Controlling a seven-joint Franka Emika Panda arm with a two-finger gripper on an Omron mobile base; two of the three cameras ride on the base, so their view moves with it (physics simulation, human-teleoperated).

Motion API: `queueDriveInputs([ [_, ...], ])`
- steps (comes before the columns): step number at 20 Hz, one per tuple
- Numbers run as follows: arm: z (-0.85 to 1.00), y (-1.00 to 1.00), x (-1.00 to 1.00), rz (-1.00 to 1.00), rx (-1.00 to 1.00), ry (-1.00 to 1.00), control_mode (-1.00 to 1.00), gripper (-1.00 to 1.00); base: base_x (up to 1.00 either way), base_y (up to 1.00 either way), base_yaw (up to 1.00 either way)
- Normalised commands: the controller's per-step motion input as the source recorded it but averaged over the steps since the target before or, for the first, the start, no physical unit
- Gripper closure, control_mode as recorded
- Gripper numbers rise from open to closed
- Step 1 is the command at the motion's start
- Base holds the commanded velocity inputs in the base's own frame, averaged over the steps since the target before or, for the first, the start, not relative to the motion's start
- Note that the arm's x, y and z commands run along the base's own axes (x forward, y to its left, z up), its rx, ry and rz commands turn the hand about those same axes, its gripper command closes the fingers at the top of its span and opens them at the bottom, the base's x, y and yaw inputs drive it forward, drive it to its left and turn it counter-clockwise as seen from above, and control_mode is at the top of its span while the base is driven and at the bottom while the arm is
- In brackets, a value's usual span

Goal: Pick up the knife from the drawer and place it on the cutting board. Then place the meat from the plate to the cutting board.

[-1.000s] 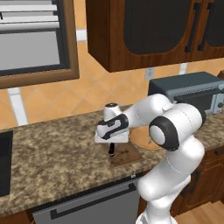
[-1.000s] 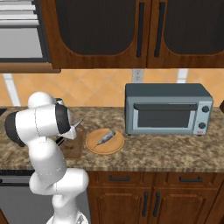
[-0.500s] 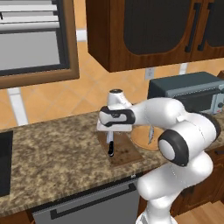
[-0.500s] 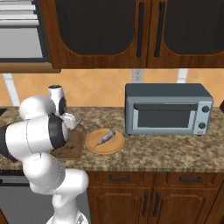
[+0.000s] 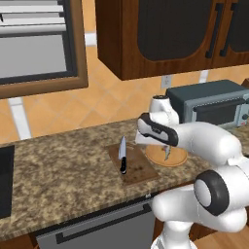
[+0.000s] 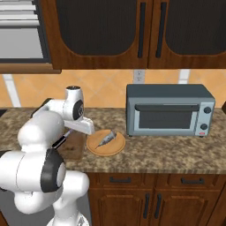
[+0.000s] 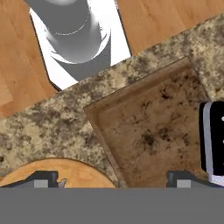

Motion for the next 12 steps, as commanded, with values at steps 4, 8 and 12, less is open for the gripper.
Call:
queueDriveInputs([
  [4,0.0,-1.0,0.03,-0.1,-0.02,0.18,-1.0,-1.0,0.0,0.0,0.0],
  [8,-0.09,-0.5,0.76,0.01,0.0,0.01,-1.0,-1.0,0.0,0.0,0.0],
  [12,-0.23,-0.13,0.71,0.01,0.0,0.0,-1.0,-1.0,0.0,0.0,0.0],
])
